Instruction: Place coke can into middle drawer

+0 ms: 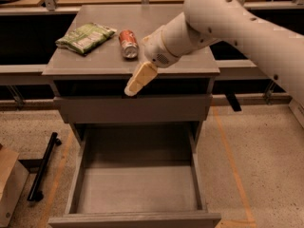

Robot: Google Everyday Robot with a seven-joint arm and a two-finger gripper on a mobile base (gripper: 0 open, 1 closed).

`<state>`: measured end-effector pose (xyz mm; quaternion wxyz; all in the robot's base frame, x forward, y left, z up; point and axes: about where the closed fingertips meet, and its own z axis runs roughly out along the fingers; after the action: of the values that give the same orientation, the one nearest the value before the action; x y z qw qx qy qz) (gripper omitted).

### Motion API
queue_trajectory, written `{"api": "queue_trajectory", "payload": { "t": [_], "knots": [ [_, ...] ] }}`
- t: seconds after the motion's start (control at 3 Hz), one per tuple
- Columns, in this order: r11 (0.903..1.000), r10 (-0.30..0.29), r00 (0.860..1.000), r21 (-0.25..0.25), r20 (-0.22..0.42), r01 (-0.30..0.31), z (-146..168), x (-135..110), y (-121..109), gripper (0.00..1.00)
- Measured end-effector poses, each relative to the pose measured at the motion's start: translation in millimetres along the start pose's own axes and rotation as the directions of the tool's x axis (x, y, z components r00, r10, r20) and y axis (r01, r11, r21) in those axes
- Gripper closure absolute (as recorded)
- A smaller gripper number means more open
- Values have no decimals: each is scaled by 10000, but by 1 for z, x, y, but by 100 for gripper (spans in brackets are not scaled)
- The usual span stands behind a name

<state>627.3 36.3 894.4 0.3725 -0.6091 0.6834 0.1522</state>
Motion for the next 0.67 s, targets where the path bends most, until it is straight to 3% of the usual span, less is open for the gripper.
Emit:
{"api": "queue_trajectory", "payload": {
  "t": [0.33,0.67],
  "knots": [
    [9994,99,9998,322,200,-105,32,-6,-31,0],
    [9975,45,9996,703,294,-66,43,-10,-65,0]
  ]
}}
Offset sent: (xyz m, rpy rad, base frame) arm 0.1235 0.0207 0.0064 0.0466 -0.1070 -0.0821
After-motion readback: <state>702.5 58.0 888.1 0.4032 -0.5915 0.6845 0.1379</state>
